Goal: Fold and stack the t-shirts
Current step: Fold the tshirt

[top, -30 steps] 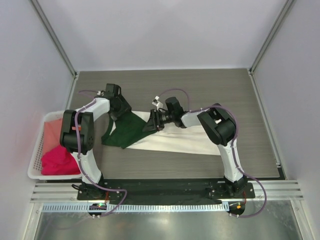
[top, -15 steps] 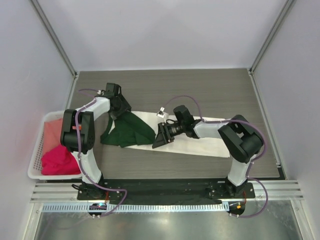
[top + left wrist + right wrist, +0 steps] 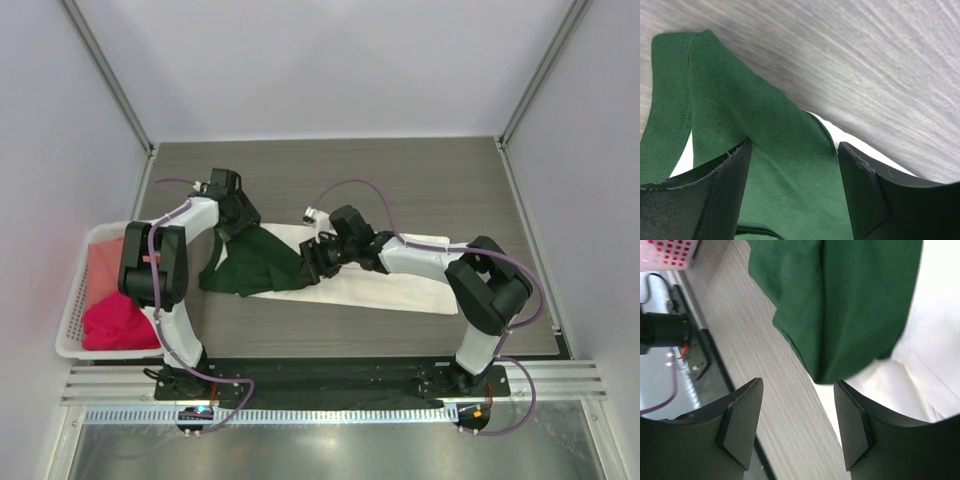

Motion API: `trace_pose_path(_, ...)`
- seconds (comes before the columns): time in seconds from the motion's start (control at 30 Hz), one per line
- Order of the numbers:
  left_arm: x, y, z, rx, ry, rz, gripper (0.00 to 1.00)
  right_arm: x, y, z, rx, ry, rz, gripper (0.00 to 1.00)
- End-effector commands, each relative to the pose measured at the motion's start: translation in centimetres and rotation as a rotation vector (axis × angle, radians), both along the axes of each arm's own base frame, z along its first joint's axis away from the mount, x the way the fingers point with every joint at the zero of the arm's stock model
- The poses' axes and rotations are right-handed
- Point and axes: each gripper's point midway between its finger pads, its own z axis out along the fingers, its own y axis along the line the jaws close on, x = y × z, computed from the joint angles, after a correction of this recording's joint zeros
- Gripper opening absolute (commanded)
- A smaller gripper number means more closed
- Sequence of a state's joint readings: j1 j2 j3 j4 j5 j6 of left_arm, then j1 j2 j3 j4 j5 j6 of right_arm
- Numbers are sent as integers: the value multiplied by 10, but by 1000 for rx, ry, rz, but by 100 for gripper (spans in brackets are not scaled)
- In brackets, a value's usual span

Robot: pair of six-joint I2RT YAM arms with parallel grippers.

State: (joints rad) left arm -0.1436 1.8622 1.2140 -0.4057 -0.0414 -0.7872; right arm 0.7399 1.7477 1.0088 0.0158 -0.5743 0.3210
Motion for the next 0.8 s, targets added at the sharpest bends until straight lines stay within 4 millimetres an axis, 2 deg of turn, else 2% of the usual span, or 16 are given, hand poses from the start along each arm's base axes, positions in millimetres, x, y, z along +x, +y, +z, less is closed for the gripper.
trace_pose_path(0.0,-15,13,1,49,21,9,73,7,13,9,-89,-225,6,64)
trace_pose_path(0.1,-17,14,11,40,-6,21,75,15,13,8,-182,-386,-28,63)
trace_pose_path(0.2,-22,13,24,25,-35,34,75,11,21,10,-253,-530,-22,63)
trace_pose_path(0.23,-24,13,26,21,-36,40,75,4,25,9,-273,-566,-7,63)
trace_pose_path(0.27,-24,15,35,17,-55,60,75,11,29,18,-266,-623,-45,63)
trace_pose_path(0.57,-40,15,58,-16,-62,118,78,-7,56,36,-272,-860,14,56)
trace_pose_path(0.77,-45,18,70,-20,-101,133,78,-17,72,27,-304,-899,71,54)
